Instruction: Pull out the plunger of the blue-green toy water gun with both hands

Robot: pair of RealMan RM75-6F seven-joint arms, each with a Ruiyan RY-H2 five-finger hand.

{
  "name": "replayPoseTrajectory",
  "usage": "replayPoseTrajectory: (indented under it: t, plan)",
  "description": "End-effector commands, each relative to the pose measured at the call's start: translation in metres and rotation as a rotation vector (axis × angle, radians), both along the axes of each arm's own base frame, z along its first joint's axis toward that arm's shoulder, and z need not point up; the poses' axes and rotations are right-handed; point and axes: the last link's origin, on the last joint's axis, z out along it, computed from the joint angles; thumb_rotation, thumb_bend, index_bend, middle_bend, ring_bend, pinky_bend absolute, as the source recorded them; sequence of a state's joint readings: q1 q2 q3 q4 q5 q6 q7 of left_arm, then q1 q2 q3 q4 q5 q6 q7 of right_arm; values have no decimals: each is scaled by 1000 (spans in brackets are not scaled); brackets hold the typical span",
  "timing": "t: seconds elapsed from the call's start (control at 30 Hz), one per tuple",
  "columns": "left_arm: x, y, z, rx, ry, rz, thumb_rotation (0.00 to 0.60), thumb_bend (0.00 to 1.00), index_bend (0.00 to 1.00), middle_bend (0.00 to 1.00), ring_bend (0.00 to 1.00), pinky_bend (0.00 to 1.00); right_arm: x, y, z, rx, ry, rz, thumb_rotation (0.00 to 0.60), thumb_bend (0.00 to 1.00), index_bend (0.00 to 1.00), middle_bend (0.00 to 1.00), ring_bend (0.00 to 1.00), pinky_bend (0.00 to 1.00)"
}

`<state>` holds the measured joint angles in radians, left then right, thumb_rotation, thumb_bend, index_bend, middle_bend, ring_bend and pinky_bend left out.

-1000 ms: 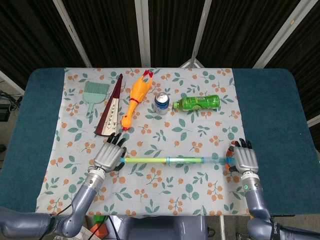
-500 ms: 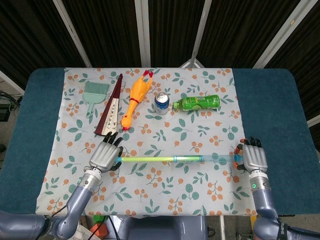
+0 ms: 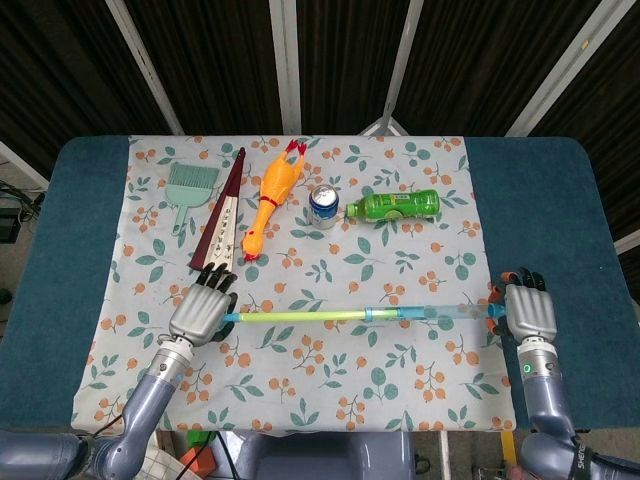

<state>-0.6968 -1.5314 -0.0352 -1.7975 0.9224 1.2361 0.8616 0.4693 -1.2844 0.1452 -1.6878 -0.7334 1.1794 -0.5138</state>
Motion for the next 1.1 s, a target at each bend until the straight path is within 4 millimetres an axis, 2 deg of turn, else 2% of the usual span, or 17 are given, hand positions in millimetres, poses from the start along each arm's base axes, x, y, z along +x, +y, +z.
replayPoseTrajectory:
  t: [0.03, 1.0, 1.07, 1.1]
  plan:
    - [-1, 0, 1, 1, 4, 1, 600, 474, 593, 154, 0, 0, -2, 0, 2, -4, 2, -5, 600, 336, 709, 223, 0, 0]
    - [-9, -1, 6, 0, 30, -7, 600, 474, 592, 144, 0, 0, -20, -3, 18, -31, 19, -54, 600, 336, 711, 224, 0, 0]
    - [-9, -1, 6, 0, 31, -7, 600, 467, 572, 134, 0, 0, -20, -3, 18, -30, 12, -58, 600, 336, 666, 224, 0, 0]
    - [-9, -1, 5, -2, 31, -5, 600, 445, 536, 122, 0, 0, -20, -2, 18, -28, 7, -60, 600, 336, 598, 215, 0, 0]
